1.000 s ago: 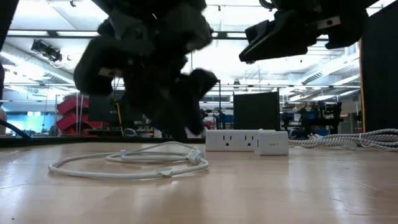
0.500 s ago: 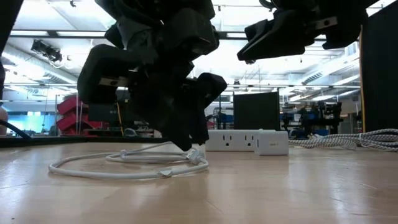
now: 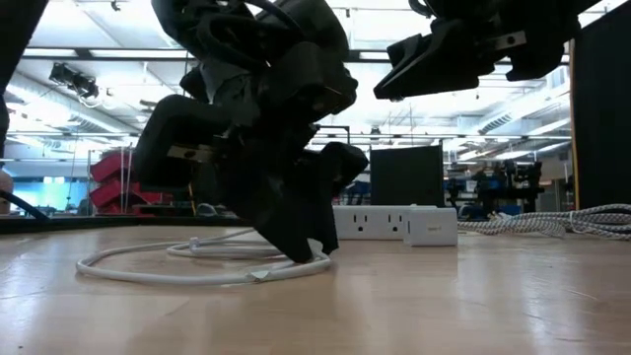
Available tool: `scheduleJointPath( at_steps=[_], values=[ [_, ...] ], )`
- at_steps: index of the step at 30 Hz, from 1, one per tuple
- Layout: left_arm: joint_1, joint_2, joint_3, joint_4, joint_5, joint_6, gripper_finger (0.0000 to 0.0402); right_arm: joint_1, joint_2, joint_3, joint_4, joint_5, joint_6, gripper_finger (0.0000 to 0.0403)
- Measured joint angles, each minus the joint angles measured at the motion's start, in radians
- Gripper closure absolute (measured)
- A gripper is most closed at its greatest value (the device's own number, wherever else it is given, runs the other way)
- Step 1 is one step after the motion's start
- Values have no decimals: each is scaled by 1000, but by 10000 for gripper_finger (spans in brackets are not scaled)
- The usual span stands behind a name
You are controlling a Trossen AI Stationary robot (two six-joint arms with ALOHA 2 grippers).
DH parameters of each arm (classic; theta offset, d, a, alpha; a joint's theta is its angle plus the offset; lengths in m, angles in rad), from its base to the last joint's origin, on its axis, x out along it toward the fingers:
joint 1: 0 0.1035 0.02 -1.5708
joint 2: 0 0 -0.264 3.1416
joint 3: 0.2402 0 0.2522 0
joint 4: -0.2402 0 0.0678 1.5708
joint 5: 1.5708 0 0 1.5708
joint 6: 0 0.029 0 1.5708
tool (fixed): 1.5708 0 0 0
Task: Insert USB
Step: Insert the white charger cable into the white charger adapter
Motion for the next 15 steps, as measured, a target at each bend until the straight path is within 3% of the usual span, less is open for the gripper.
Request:
scheduleJointPath(
  at_steps=[5, 8, 15],
  values=[
    [-1, -31, -4, -18, -17, 6, 383, 0, 0, 0, -2, 0, 0, 377],
    [5, -70, -5, -45, -56, 7, 391, 0, 0, 0, -2, 0, -1, 376],
    [3, -223, -5, -162, -259, 12, 398, 0, 0, 0, 2, -1, -1, 378]
  ],
)
